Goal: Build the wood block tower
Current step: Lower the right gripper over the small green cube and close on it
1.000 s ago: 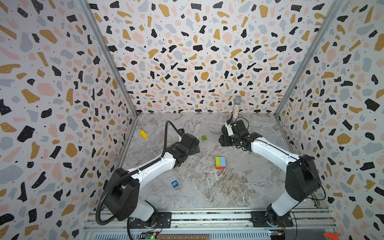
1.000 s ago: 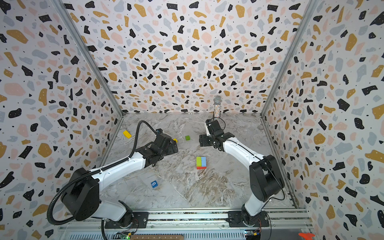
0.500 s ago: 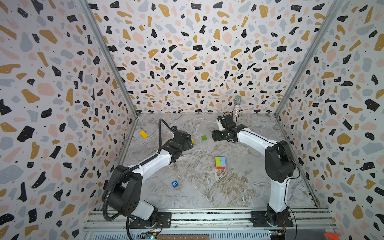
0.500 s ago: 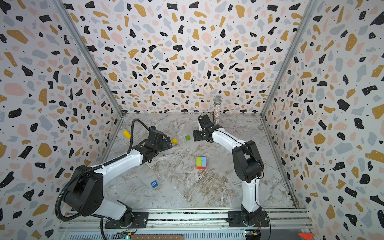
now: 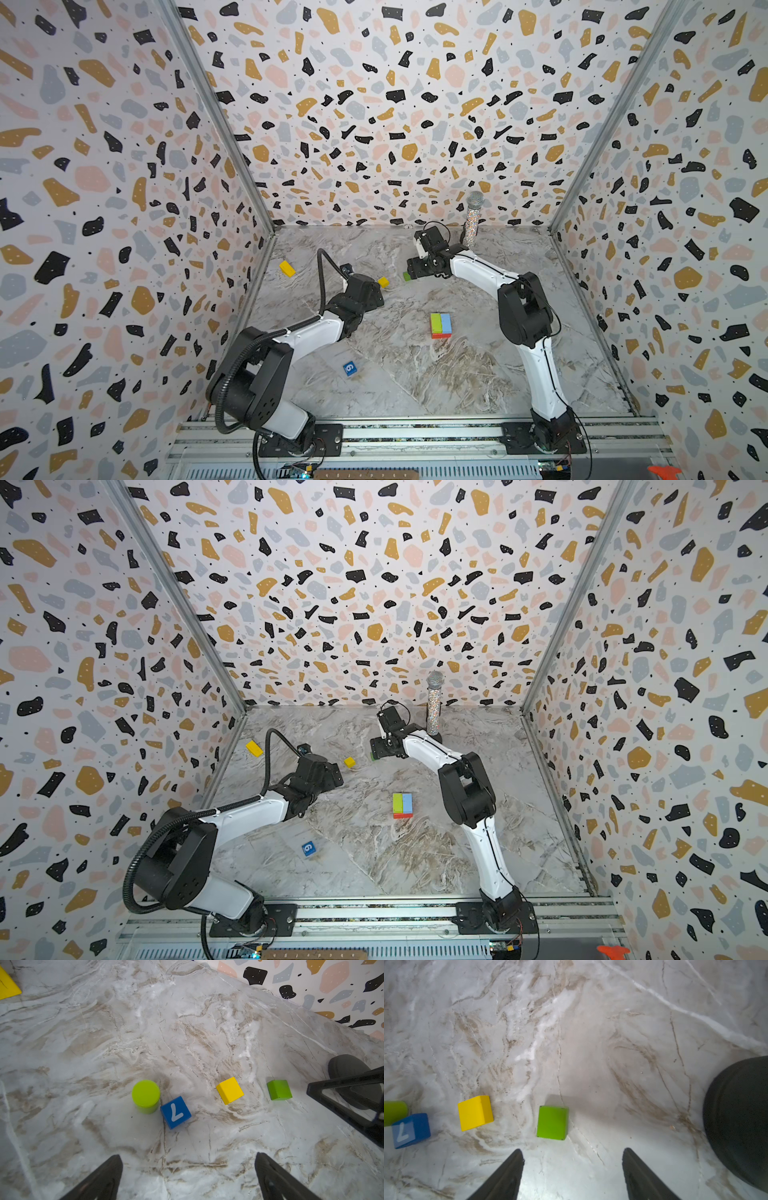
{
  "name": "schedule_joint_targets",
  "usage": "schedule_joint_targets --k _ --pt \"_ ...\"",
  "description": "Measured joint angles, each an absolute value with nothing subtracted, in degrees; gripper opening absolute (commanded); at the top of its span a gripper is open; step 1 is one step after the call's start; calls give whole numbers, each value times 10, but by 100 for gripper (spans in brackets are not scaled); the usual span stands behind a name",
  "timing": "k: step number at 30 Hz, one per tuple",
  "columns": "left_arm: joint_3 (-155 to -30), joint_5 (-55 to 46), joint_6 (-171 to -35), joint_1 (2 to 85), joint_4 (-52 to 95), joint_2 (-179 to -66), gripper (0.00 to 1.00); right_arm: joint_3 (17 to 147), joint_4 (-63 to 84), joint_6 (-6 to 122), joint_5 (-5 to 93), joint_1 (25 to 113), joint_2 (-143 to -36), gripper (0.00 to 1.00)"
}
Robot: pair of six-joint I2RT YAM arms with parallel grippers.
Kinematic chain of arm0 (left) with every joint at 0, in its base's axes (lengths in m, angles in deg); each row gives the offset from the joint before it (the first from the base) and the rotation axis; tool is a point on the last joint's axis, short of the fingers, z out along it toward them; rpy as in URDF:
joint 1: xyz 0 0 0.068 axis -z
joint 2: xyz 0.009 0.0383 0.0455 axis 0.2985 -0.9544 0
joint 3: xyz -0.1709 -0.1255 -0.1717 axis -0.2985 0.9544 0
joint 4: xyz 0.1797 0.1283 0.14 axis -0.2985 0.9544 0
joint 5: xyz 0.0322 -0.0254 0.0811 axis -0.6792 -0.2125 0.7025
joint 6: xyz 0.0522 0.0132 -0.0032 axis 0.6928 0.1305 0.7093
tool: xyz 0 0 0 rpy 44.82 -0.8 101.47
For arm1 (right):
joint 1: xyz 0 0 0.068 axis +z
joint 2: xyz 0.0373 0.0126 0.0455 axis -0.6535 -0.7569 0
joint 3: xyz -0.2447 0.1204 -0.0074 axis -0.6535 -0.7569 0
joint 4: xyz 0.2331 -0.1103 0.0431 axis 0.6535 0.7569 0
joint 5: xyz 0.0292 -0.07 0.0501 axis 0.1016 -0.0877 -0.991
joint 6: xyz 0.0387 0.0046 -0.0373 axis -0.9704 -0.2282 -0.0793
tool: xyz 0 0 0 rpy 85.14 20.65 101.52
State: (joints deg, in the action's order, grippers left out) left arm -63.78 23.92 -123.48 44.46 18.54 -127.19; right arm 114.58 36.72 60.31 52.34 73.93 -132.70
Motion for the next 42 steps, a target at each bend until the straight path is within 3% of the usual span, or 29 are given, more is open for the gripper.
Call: schedule_joint_targets --k 13,33,42 --pt "-633 232 -1237 445 164 -1272 100 1209 384 607 517 742 -1390 63" --pt "-633 231 -1237 445 164 -1272 100 1242 397 607 515 757 -1408 62" --pt "-633 230 -1237 445 164 -1272 100 1253 409 609 515 760 -1430 55"
